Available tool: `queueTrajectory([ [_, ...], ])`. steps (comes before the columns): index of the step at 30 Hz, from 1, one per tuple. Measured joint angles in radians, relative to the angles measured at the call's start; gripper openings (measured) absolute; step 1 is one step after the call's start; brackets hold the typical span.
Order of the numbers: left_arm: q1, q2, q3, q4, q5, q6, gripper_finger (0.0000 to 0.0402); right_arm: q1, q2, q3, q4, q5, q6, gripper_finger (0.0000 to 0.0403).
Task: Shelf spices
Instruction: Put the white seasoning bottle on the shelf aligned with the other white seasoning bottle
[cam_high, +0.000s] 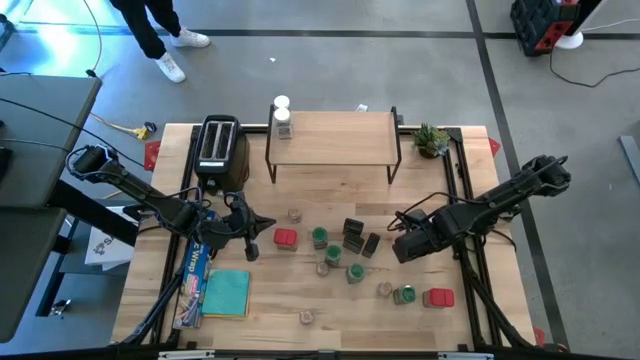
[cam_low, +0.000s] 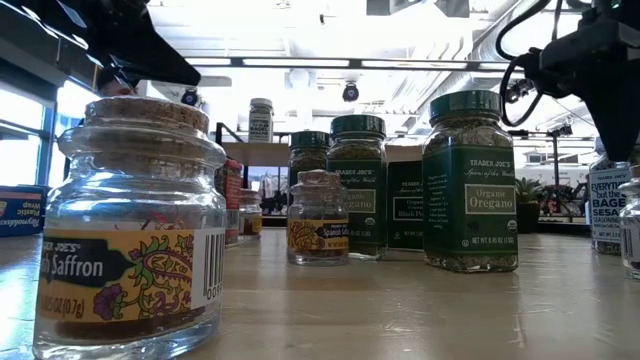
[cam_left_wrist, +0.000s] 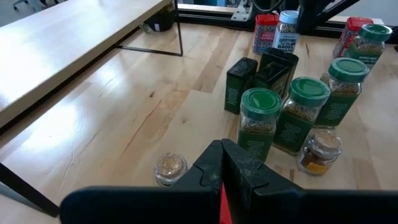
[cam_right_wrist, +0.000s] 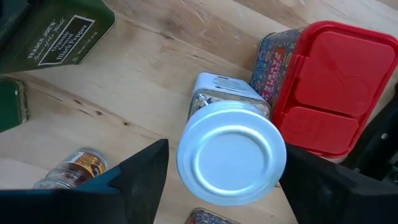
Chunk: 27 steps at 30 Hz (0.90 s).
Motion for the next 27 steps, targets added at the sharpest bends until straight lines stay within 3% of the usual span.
queueTrajectory([
  [9, 0.000, 0.000, 0.000, 0.000, 0.001, -0.008, 0.0000, -0.014, 0.000, -0.001, -0.006, 0.008, -0.035, 0.0192],
  [20, 0.000, 0.000, 0.000, -0.001, 0.003, -0.008, 0.0000, -0.014, 0.002, 0.010, 0.028, 0.011, -0.170, 0.0190],
  [27, 0.000, 0.000, 0.000, -0.001, 0.003, -0.008, 0.0000, -0.014, 0.002, 0.105, 0.010, 0.013, -0.346, 0.0190],
])
